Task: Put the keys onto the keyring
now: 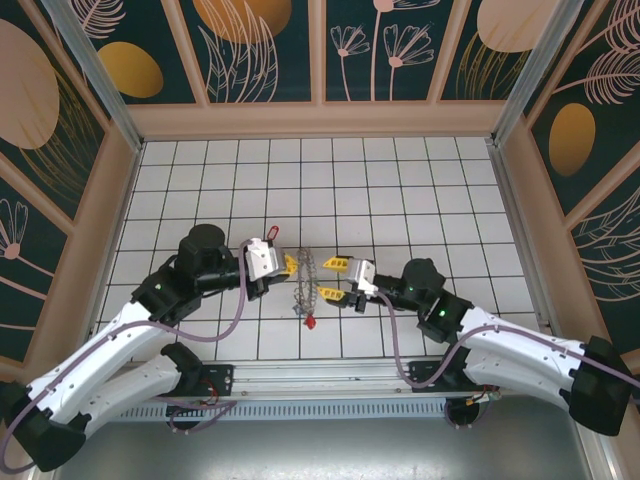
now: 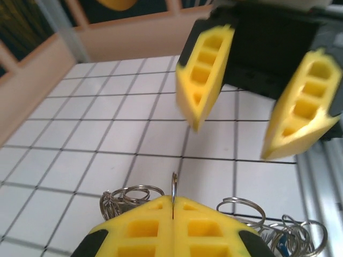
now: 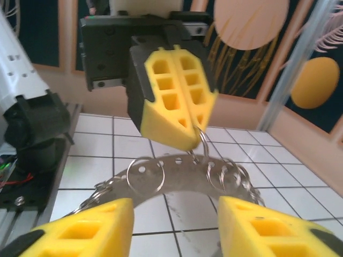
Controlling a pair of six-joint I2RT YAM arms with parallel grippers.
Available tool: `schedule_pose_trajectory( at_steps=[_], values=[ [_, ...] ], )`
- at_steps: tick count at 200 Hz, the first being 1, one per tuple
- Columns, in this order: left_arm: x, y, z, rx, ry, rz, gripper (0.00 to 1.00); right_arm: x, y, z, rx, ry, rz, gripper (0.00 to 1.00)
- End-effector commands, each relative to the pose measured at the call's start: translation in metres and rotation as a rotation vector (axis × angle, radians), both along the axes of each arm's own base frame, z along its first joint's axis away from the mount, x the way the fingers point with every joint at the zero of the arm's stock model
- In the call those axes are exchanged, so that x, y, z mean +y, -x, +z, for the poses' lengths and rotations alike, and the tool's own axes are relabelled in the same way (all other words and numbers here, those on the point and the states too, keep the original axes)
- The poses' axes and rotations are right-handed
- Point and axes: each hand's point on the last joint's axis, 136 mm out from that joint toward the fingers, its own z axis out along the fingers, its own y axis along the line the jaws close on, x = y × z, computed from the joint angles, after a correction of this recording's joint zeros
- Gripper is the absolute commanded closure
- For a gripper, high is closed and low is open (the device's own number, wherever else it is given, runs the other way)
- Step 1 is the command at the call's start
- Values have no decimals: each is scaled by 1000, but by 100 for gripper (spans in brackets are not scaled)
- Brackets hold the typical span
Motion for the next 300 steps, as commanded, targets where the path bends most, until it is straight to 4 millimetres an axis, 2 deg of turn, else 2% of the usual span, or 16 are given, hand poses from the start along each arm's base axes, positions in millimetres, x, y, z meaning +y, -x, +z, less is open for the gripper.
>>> schedule_pose_trajectory(
  at_steps=[1,25,40,51,66,97,119,147,171,203,234,248,269,300],
  values=[
    [21,-21,6,-98,-27,172,100,-15,-30,15,1,-68,-167,50],
    [38,-35,9,-114,-34,305,100,-28,-67,27,119,-124,-365,47],
    [45,-39,15,-117,-12,356,100,-41,-99,32,282,-200,-551,39],
    [48,-39,20,-113,26,377,100,-46,-120,20,442,-204,-657,37],
    [55,-43,25,-96,75,416,100,-41,-143,-1,607,-141,-716,38],
    [71,-56,33,-57,157,474,100,-8,-168,-45,840,-11,-745,48],
    [83,-70,42,-65,205,552,100,21,-175,-79,956,68,-727,53],
    [103,-94,51,-51,249,650,100,54,-183,-113,1033,142,-698,58],
    [125,-113,49,-49,240,733,100,78,-193,-129,1056,168,-675,64],
    [165,-128,40,-27,221,832,100,111,-201,-157,1075,233,-669,64],
    [189,-136,37,5,283,889,100,143,-202,-175,1106,296,-703,64],
    [196,-142,33,38,304,905,100,154,-203,-184,1108,327,-726,65],
    [207,-149,31,72,331,935,100,157,-209,-198,1055,377,-810,69],
    [220,-157,39,73,361,986,100,159,-214,-208,978,451,-897,66]
  ],
)
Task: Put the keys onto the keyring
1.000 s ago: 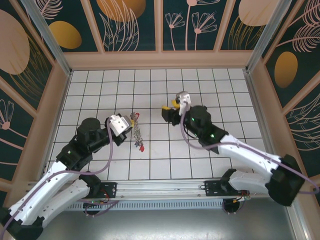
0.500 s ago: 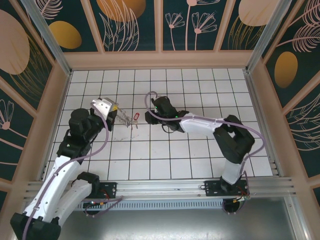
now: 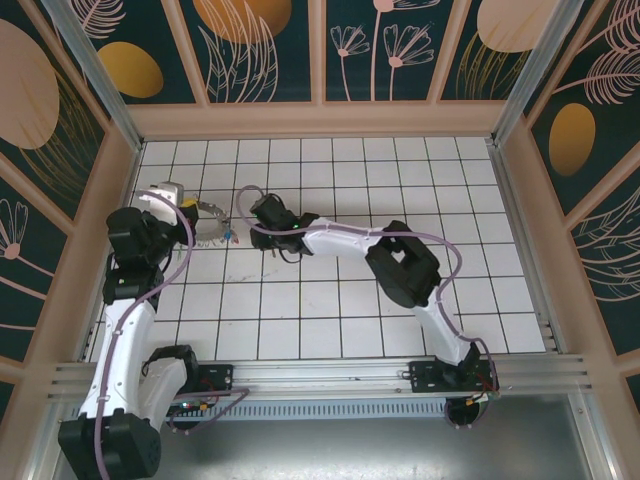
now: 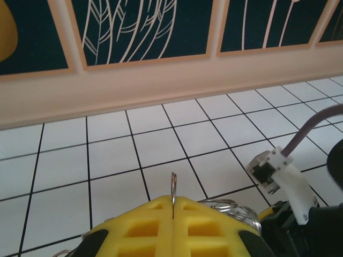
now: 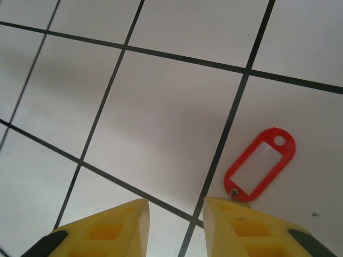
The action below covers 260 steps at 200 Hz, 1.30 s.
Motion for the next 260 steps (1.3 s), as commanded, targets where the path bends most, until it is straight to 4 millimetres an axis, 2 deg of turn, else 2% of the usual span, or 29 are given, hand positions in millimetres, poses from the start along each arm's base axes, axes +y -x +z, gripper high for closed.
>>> schedule_pose_trajectory(
  at_steps=[1,38,69,110,156,175,192,226,246,260],
  values=[
    [3,-6,37,-106,42,5,100,-15,-6,-11,-24,141,-56,66],
    [6,-9,44,-102,53,14,100,-20,-7,-19,-61,210,-80,64],
    [8,-8,44,-100,37,25,100,-22,-7,-26,-36,199,-82,64],
    [11,-4,47,-118,27,44,100,-20,-7,-38,-6,193,-74,73],
    [5,1,51,-132,13,8,100,-27,-8,-48,-6,232,-95,75],
    [4,2,51,-137,15,1,100,-29,-9,-48,-16,250,-94,91],
    [2,2,49,-134,17,-13,100,-29,-10,-45,-27,256,-90,100],
    [-7,5,50,-144,6,-67,100,-25,-7,-27,-48,222,-47,100],
    [-29,19,58,-213,-5,-213,100,-20,5,-5,-67,133,63,100],
    [-39,27,63,-248,30,-273,100,-26,12,15,-113,76,131,100]
  ],
)
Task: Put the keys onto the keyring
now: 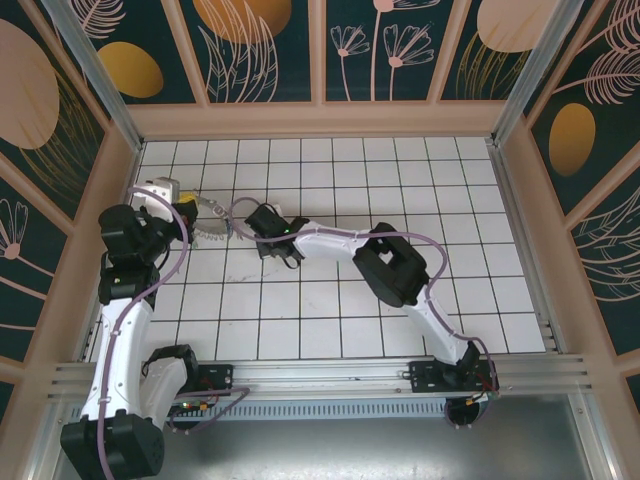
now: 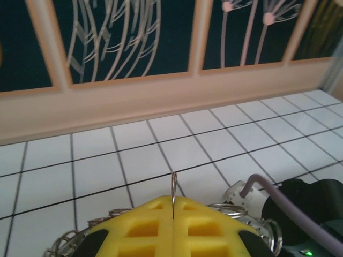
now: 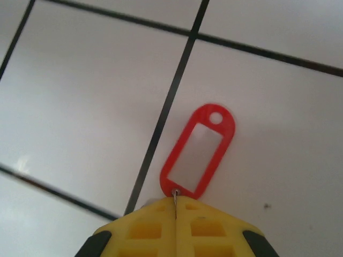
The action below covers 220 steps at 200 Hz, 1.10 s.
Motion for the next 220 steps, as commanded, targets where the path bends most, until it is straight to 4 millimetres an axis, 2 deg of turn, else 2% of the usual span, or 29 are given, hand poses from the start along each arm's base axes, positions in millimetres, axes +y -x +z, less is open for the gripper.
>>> schedule_pose_trajectory(
  at_steps=[1,20,23,30,61,87,130,162,182,220],
  values=[
    [-26,20,37,-184,-2,-170,100,-1,11,52,-63,-113,146,100],
    [-38,27,33,-190,4,-261,100,-19,18,83,-110,-162,218,100],
    [-41,28,31,-193,8,-277,100,-23,21,83,-110,-164,231,100],
    [-47,32,31,-207,16,-321,100,-32,23,98,-153,-180,250,100],
    [-88,60,29,-279,-4,-553,100,-66,55,147,-289,-242,428,100],
    [-120,82,22,-301,-20,-718,100,-95,79,175,-416,-215,545,100],
    [-144,96,1,-290,-26,-822,100,-128,123,211,-555,-276,702,100],
    [-170,114,-20,-291,-86,-953,100,-136,154,231,-592,-356,791,100],
    [-181,114,-25,-278,-110,-967,100,-135,167,237,-579,-390,810,100],
    [-192,111,-23,-296,-127,-931,100,-123,170,239,-496,-459,748,100]
  ],
)
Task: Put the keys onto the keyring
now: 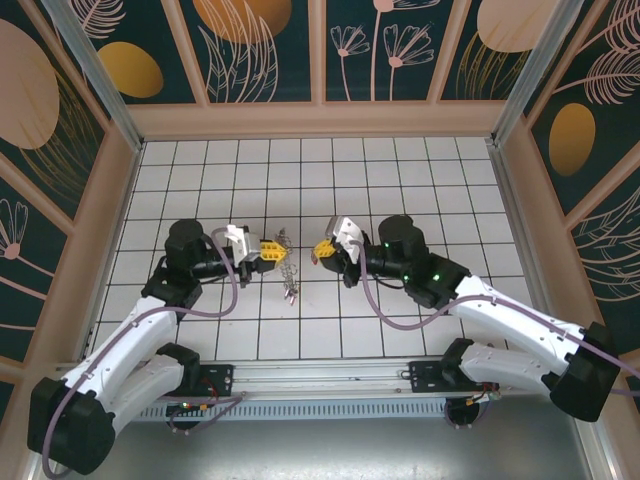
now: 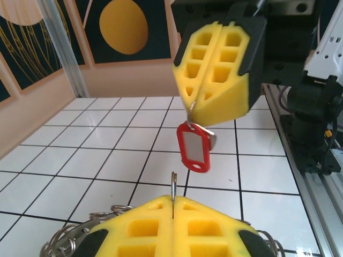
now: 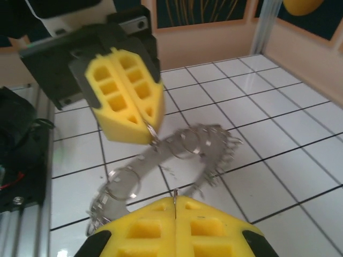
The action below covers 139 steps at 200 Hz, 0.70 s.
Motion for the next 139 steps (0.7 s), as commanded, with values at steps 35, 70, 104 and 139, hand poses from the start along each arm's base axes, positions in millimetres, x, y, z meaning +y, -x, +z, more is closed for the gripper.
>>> schedule_pose_trajectory(
  at_steps=[35,70,104,139],
  values=[
    [-10,-4,17,-138,13,67,100,18,7,-2,187,-76,11,100],
    [-11,0,15,-161,25,81,100,24,5,-1,236,-99,1,100],
    [-14,2,11,-155,22,74,100,35,6,-3,276,-126,28,100],
    [-12,-5,10,-140,22,117,100,37,4,2,273,-178,26,100]
  ],
)
